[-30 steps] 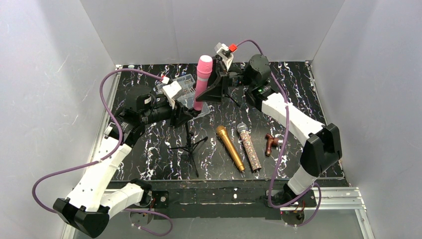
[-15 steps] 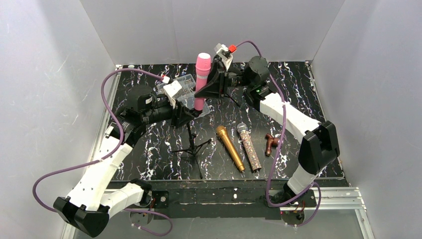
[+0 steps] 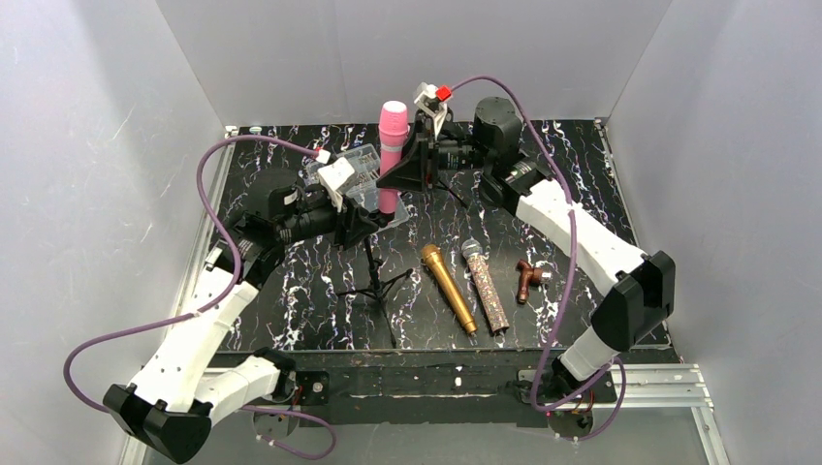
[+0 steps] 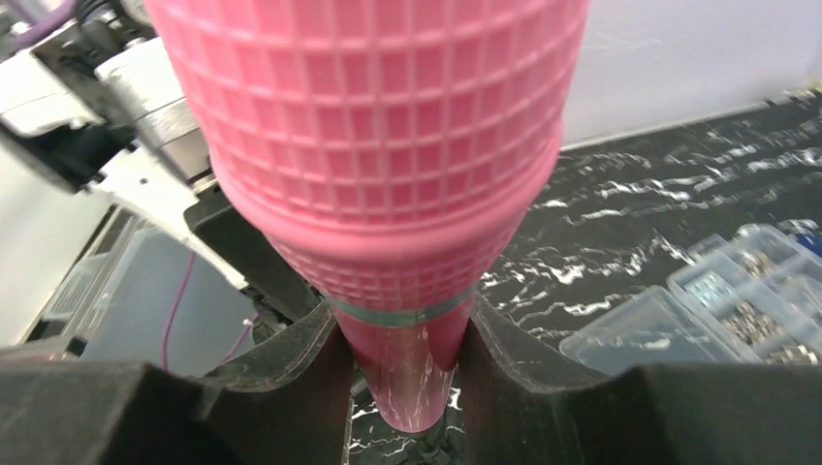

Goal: Remove the microphone from the stand

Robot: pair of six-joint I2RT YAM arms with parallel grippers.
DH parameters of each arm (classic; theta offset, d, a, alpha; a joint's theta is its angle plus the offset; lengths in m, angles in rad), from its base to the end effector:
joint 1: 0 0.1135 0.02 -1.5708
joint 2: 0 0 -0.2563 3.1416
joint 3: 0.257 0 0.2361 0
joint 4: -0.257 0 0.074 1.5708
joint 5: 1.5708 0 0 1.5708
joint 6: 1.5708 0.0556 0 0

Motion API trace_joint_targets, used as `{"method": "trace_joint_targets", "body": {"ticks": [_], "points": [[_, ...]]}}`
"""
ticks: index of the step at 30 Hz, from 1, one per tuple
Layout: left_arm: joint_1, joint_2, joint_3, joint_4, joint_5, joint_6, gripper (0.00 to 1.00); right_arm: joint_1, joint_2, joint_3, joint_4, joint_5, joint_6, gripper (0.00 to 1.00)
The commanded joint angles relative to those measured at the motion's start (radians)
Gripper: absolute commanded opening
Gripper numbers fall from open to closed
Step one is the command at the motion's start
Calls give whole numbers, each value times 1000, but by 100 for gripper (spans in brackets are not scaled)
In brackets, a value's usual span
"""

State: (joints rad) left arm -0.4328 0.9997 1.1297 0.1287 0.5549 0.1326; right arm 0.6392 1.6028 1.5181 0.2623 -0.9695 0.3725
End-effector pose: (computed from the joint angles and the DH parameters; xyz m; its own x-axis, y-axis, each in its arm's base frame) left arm 0.1850 -0.1177 0.4493 0.3385 -0.0326 -0.9404 0.7810 0.5672 0.2614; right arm 0.2653 0.2543 0.4288 -0.2278 0.0872 -0.9698 -0.9727 -0.0664 0.2225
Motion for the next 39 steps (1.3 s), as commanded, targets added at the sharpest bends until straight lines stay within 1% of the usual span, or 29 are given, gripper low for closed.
{"method": "trace_joint_targets", "body": {"ticks": [1,3,5,13,18,22,28,33,36,39], "points": [[-3,-7,-38,-18,-88,35,0,7,-82,106,-323,312,-113,1],[-3,-6,-51,-13,-83,34,0,11,-88,134,-365,361,-92,1],[-3,-11,-60,-17,-78,35,0,11,-90,161,-390,369,-88,1],[-3,-15,-60,-35,-16,30,0,11,-90,204,-367,190,-178,1],[-3,-10,-51,-56,19,39,0,7,-84,246,-369,26,-263,1],[-2,-13,-58,-62,34,40,0,6,-65,303,-413,-21,-314,1],[-3,-17,-57,-65,-4,52,0,5,-68,303,-435,31,-308,1],[-3,-29,-46,-63,-107,76,0,5,-113,310,-535,179,-358,1],[-3,-48,-23,-88,-148,88,0,5,-171,261,-590,285,-369,1],[-3,-62,12,-148,-156,106,0,4,-240,165,-625,367,-369,1]]}}
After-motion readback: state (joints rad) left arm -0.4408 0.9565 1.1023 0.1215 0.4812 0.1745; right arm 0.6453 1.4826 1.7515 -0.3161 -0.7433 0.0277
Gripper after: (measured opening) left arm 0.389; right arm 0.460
